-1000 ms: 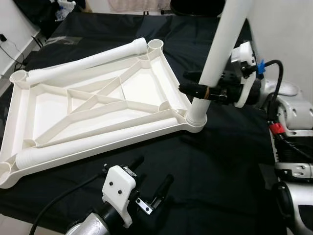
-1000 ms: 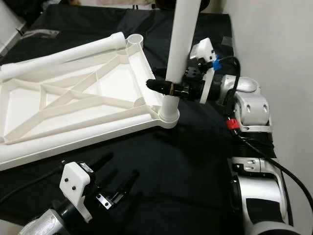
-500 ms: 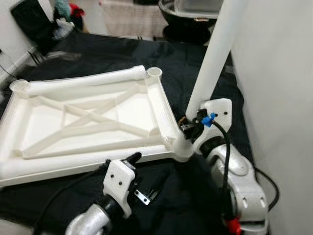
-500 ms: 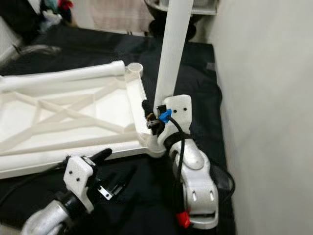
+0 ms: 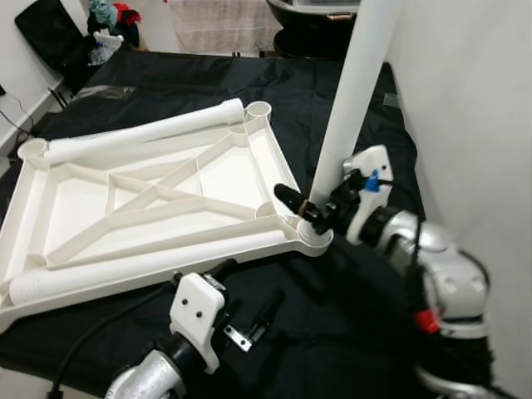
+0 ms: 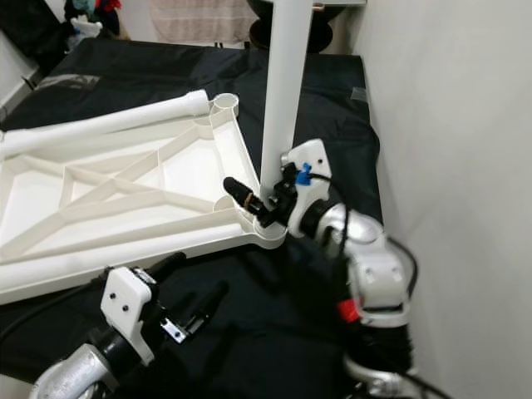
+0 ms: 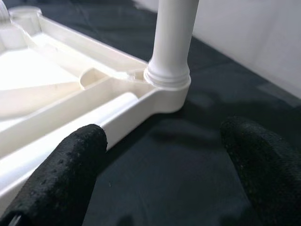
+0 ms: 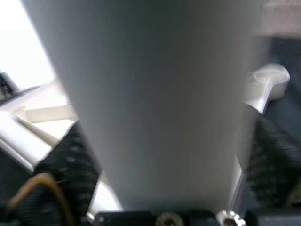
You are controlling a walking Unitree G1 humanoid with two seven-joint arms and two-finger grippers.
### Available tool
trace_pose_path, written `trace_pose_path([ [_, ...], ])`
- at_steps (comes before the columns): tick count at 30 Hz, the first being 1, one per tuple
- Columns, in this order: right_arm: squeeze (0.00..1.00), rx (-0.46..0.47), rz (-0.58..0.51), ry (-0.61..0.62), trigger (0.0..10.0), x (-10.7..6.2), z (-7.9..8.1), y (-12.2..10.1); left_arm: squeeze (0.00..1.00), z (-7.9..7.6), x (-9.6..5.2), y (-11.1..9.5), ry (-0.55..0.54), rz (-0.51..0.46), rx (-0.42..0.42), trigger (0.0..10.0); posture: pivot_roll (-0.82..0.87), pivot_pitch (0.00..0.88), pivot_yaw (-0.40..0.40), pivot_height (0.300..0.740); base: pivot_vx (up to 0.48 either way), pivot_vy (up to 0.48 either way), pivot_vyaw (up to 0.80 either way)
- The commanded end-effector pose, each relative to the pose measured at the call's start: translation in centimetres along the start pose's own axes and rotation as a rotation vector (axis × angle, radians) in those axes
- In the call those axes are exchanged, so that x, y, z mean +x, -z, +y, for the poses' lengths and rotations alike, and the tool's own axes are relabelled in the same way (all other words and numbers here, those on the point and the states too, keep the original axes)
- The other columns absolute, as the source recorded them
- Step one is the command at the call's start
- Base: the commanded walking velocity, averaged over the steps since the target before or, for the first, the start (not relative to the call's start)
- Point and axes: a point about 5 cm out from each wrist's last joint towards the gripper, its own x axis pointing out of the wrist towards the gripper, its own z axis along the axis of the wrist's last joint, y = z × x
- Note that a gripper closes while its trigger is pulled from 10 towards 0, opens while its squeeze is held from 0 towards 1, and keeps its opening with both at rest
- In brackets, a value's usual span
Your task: Building children table
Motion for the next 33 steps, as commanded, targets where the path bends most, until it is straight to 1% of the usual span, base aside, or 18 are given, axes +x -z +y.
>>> trace_pose_path([
  [1,1.00,0.001,-0.023,-0.165,10.0,-0.5,0.2,-0.6,0.00,-0.4,-0.5,0.0,0.019,0.020,-0.010,10.0,0.06,0.278,0.023,0.740,0.000,0.000,0.00],
  [4,1.00,-0.034,-0.015,-0.256,10.0,-1.3,-0.7,-1.3,0.00,-0.6,-0.7,-0.2,0.023,0.022,-0.012,10.0,0.07,0.288,0.025,0.740,0.000,0.000,0.00],
  [5,0.82,-0.043,-0.002,-0.302,10.0,-1.7,-1.4,-1.6,0.00,-0.8,-0.9,-0.3,0.024,0.024,-0.013,10.0,0.08,0.294,0.027,0.740,0.000,0.000,0.00],
  [6,0.35,-0.056,0.016,-0.340,10.0,-2.0,-2.1,-2.0,0.00,-0.9,-1.0,-0.3,0.025,0.025,-0.014,10.0,0.08,0.298,0.027,0.740,0.000,0.000,0.00],
  [8,0.35,-0.063,0.029,-0.368,10.0,-2.2,-2.5,-2.2,0.00,-0.9,-1.1,-0.4,0.025,0.026,-0.014,10.0,0.08,0.298,0.027,0.740,0.000,0.000,0.00],
  [9,0.00,-0.083,0.026,-0.409,10.0,-2.3,-2.6,-2.8,0.00,-1.0,-1.2,-0.5,0.026,0.028,-0.015,10.0,0.09,0.301,0.027,0.740,0.000,0.000,0.00],
  [10,0.00,-0.101,-0.001,-0.429,10.0,-2.0,-2.8,-3.8,0.00,-1.0,-1.2,-0.5,0.025,0.030,-0.015,10.0,0.09,0.301,0.027,0.740,0.000,0.000,0.00],
  [11,0.00,-0.117,-0.030,-0.453,8.2,-1.9,-3.1,-4.8,0.00,-1.0,-1.2,-0.5,0.025,0.032,-0.015,10.0,0.09,0.301,0.027,0.740,0.000,0.000,0.00],
  [12,0.00,-0.128,-0.055,-0.475,0.0,-1.7,-3.3,-5.6,0.00,-0.9,-1.2,-0.5,0.024,0.033,-0.015,10.0,0.09,0.297,0.025,0.740,0.000,0.000,0.00],
  [17,0.00,-0.106,-0.097,-0.548,0.0,-1.9,-2.7,-6.6,0.00,-0.7,-0.9,-0.4,0.018,0.035,-0.015,10.0,0.08,0.275,0.008,0.740,0.000,0.000,0.00],
  [22,0.00,-0.001,-0.041,-0.526,0.0,-2.9,0.2,-3.0,0.00,-0.3,-0.2,0.2,0.008,0.026,-0.009,10.0,0.05,0.220,-0.039,0.740,0.000,0.000,0.00],
  [24,0.00,0.083,0.083,-0.313,0.0,-2.2,2.7,1.5,0.00,0.3,0.8,1.1,-0.004,0.024,-0.005,10.0,0.03,0.168,-0.079,0.740,0.000,0.000,0.00],
  [25,0.00,0.095,0.188,-0.089,0.0,-1.5,3.3,3.8,0.00,0.6,1.3,1.3,-0.011,0.016,0.004,10.0,0.01,0.145,-0.089,0.740,0.000,0.000,0.00],
  [26,0.00,0.005,0.398,0.449,0.0,-1.7,3.2,7.3,0.00,0.9,1.8,1.4,-0.020,0.001,0.018,10.0,0.00,0.137,-0.092,0.740,0.000,0.000,0.00],
  [27,0.00,-0.030,0.443,0.573,0.0,-2.0,3.1,7.8,0.00,0.9,1.9,1.4,-0.022,-0.003,0.021,10.0,0.00,0.137,-0.092,0.740,0.000,0.000,0.00],
  [29,0.00,0.033,0.396,0.727,0.0,-2.6,2.7,8.1,0.00,1.2,2.3,1.5,-0.030,-0.009,0.023,10.0,-0.03,0.109,-0.091,0.740,0.000,0.000,0.00],
  [31,0.00,0.092,0.334,0.653,0.0,0.4,2.3,9.6,0.00,2.0,3.5,1.9,-0.057,-0.025,0.033,10.0,-0.02,0.054,-0.102,0.740,0.000,0.000,0.00],
  [33,0.00,0.078,0.334,0.632,0.0,0.9,1.7,9.5,0.00,2.3,3.6,2.0,-0.070,-0.027,0.031,10.0,-0.02,0.051,-0.105,0.740,0.000,0.000,0.00],
])
